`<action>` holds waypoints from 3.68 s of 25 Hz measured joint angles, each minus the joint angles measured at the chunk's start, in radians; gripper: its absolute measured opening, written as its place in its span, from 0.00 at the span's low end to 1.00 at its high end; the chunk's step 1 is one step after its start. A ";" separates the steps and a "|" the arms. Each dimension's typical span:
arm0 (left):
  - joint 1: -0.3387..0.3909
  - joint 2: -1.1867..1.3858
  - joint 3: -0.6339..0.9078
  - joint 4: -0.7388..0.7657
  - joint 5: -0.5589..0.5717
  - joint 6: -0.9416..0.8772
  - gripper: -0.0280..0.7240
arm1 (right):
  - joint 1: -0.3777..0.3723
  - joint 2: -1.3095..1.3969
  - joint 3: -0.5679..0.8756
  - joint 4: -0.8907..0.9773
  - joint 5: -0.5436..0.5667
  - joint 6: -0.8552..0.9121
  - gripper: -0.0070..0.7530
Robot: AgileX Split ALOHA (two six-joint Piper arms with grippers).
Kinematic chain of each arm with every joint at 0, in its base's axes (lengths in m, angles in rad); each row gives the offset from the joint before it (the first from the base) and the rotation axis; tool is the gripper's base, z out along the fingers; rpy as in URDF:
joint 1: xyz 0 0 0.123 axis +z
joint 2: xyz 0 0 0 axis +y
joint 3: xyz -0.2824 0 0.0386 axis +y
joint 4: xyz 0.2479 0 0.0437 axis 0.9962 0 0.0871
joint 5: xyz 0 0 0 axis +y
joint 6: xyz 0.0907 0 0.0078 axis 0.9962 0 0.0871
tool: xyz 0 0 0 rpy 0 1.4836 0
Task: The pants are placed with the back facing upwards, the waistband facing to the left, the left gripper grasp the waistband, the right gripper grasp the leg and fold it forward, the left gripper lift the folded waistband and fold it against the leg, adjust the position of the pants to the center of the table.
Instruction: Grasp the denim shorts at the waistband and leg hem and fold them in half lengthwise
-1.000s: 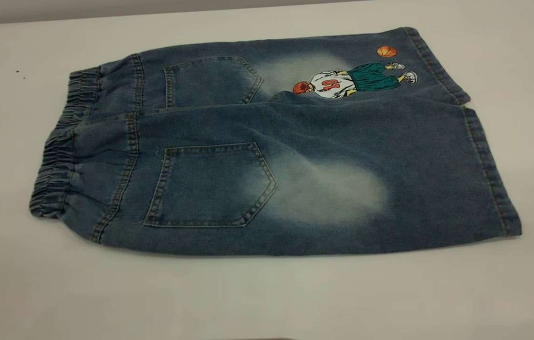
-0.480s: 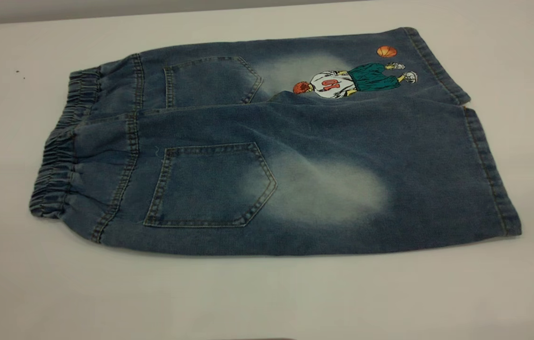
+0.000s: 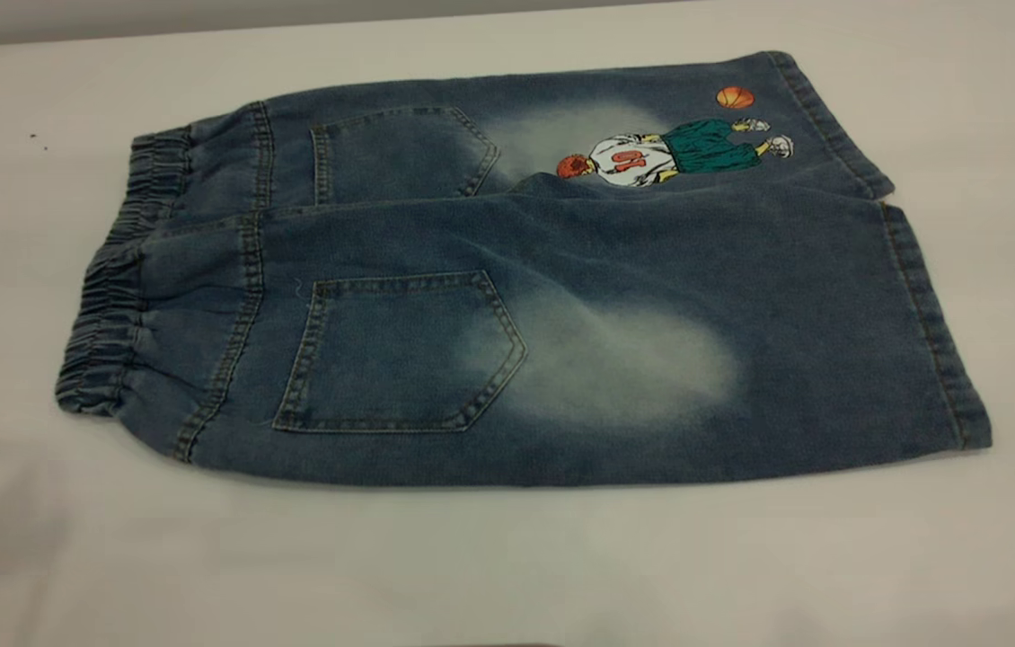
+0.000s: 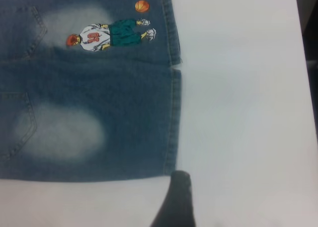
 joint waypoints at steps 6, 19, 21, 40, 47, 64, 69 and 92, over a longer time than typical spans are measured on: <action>0.000 0.316 -0.001 -0.009 -0.187 -0.003 0.75 | 0.000 0.035 -0.001 0.000 -0.044 0.000 0.78; -0.016 0.732 -0.006 -0.014 -0.379 0.115 0.75 | 0.000 0.037 -0.001 0.005 -0.064 -0.001 0.78; -0.032 0.775 -0.010 -0.016 -0.405 0.118 0.75 | 0.000 0.037 -0.001 0.007 -0.064 -0.001 0.78; -0.102 0.979 -0.022 -0.030 -0.549 0.120 0.72 | 0.000 0.037 -0.001 0.007 -0.067 -0.002 0.78; -0.111 0.985 -0.030 -0.068 -0.571 0.121 0.22 | 0.000 0.042 -0.003 0.007 -0.058 -0.042 0.78; -0.111 0.973 -0.259 -0.045 -0.317 0.197 0.13 | 0.171 0.717 -0.037 0.203 -0.164 -0.504 0.78; -0.111 0.973 -0.260 -0.045 -0.318 0.199 0.13 | 0.261 0.847 0.036 0.209 -0.201 -0.484 0.78; -0.110 0.973 -0.260 -0.068 -0.318 0.202 0.13 | 0.356 1.080 0.315 0.322 -0.785 -0.482 0.78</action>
